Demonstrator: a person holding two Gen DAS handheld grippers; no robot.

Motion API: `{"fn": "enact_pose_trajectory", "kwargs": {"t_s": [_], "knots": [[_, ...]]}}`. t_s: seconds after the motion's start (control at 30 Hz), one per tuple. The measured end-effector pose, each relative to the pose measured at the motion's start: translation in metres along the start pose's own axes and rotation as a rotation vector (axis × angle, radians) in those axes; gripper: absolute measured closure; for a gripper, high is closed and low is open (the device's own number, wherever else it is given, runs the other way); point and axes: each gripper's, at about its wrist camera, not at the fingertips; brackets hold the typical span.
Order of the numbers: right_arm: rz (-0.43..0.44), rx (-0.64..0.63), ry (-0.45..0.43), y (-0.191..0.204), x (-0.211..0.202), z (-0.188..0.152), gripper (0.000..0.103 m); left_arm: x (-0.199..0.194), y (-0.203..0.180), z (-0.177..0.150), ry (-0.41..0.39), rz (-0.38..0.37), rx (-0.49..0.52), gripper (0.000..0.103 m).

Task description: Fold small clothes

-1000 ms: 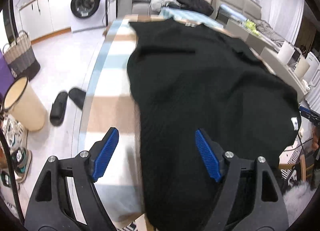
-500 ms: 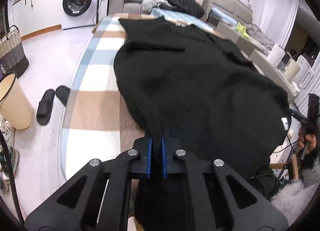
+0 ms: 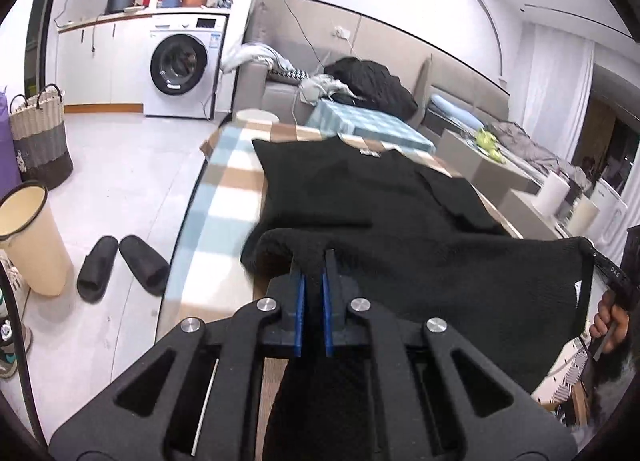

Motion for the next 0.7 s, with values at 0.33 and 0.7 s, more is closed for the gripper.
{"fn": "enact_pose_trajectory", "kwargs": {"t_s": [0.33, 0.7], "knots": [[-0.236, 0.078, -0.014, -0.02, 0.067, 0.038, 0.098, 0.065, 0.018, 0.041, 0.02, 0.082, -0.039, 0.099], [-0.223, 0.227, 0.231, -0.057, 0.113, 0.014, 0.045, 0.123, 0.03, 0.02, 0.195, 0.139, -0.086, 0.04]]}}
Point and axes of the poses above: each gripper's, at about its wrist camera, not at the fingertips, and x roughly the way its jaws point, y to its left, z to its top, and after that the axes turned 9 degrees about z, right-handed
